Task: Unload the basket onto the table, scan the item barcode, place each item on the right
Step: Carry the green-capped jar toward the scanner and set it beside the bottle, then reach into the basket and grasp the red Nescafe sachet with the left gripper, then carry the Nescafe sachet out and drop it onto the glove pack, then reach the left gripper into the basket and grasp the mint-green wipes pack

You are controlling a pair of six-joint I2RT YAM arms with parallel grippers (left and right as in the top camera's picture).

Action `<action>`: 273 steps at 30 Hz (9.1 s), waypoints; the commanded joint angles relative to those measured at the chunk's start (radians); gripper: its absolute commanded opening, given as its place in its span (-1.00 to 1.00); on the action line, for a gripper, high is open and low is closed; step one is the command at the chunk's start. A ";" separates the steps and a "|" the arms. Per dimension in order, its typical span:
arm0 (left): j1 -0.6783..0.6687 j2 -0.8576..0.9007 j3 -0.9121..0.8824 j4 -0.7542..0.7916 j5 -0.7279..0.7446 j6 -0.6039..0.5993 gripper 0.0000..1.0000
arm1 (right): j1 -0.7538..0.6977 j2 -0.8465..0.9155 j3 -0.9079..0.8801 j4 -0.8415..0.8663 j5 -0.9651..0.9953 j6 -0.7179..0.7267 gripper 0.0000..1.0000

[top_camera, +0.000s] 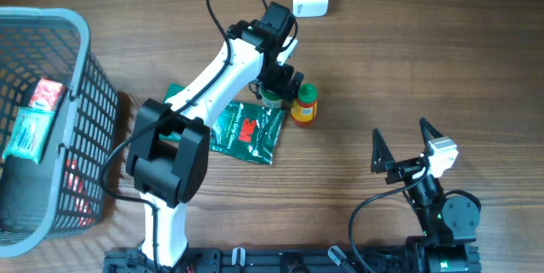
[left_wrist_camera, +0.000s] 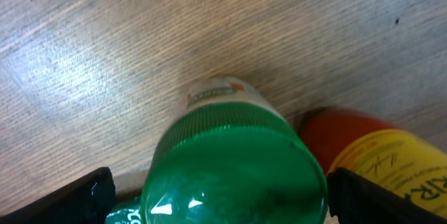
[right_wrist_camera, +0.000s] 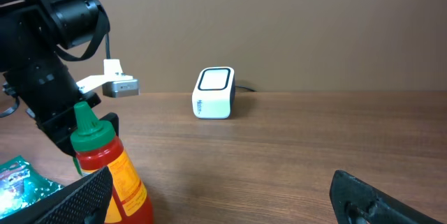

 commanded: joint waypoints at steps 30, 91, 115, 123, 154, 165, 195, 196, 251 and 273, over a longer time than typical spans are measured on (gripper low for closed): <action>0.998 -0.639 0.330 -0.700 -0.501 -1.404 1.00 | 0.004 -0.005 -0.001 0.002 0.017 0.015 1.00; 1.330 -0.301 -0.684 0.140 -0.212 -1.772 -0.92 | 0.004 -0.005 -0.001 0.002 0.017 0.015 0.99; 1.279 -1.046 -0.349 0.272 0.272 -1.426 -0.92 | 0.004 -0.005 -0.001 0.002 0.017 0.015 1.00; 0.822 -1.096 -0.349 0.599 0.394 -1.231 -0.92 | 0.004 -0.005 -0.001 0.002 0.017 0.015 0.99; -0.332 -0.468 -0.428 -0.021 -0.183 -1.937 -0.92 | 0.004 -0.005 -0.001 0.002 0.017 0.014 0.99; -0.353 -0.317 -0.428 0.026 -0.183 -1.926 -0.82 | 0.004 -0.005 -0.001 0.002 0.017 0.015 0.99; -0.145 -0.912 -0.406 0.025 -0.682 -1.429 0.99 | 0.004 -0.005 -0.001 0.002 0.017 0.015 1.00; -0.082 -0.964 -0.396 0.053 -0.681 -1.358 0.99 | 0.004 -0.005 -0.001 0.002 0.017 0.015 0.99; 1.260 -0.235 -0.406 0.296 -0.296 -1.414 0.33 | 0.004 -0.004 -0.001 0.002 0.017 0.014 0.99; 1.239 -0.205 -0.570 0.547 -0.449 -1.509 0.33 | 0.004 -0.004 -0.001 0.002 0.017 0.015 0.99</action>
